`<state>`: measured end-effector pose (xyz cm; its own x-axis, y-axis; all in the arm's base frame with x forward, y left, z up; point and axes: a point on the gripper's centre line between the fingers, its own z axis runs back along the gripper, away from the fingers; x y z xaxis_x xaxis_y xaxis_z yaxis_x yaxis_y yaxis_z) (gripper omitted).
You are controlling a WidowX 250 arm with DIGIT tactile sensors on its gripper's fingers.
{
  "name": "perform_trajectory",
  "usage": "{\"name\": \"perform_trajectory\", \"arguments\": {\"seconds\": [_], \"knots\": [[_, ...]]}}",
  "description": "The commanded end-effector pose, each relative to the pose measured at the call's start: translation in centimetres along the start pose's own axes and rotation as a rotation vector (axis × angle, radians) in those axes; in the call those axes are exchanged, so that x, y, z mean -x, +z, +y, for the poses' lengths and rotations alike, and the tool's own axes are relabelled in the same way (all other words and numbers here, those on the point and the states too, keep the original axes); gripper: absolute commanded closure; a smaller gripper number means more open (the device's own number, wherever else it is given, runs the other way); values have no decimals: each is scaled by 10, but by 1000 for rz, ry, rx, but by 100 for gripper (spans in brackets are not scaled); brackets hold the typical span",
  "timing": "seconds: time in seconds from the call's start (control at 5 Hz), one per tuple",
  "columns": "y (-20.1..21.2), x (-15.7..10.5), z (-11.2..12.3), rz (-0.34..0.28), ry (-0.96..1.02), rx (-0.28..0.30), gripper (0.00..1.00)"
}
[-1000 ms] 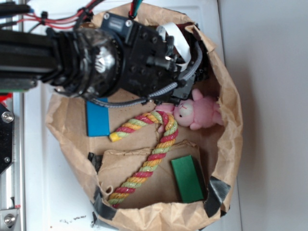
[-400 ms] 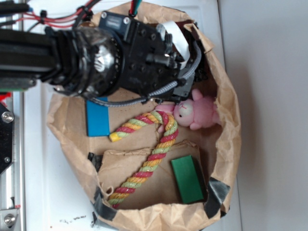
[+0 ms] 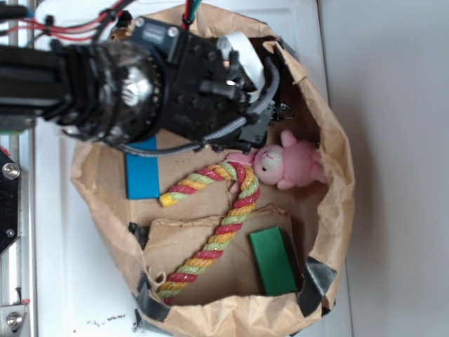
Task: Grab the green animal.
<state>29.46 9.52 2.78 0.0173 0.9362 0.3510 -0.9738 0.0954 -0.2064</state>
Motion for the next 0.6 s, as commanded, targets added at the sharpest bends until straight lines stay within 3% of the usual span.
{"name": "perform_trajectory", "arguments": {"seconds": [0.0,0.2,0.4], "knots": [[47,-20,-14,40,-23,136,100],[58,-21,-16,57,-69,174,100],[79,-22,-19,70,-249,248,100]]}}
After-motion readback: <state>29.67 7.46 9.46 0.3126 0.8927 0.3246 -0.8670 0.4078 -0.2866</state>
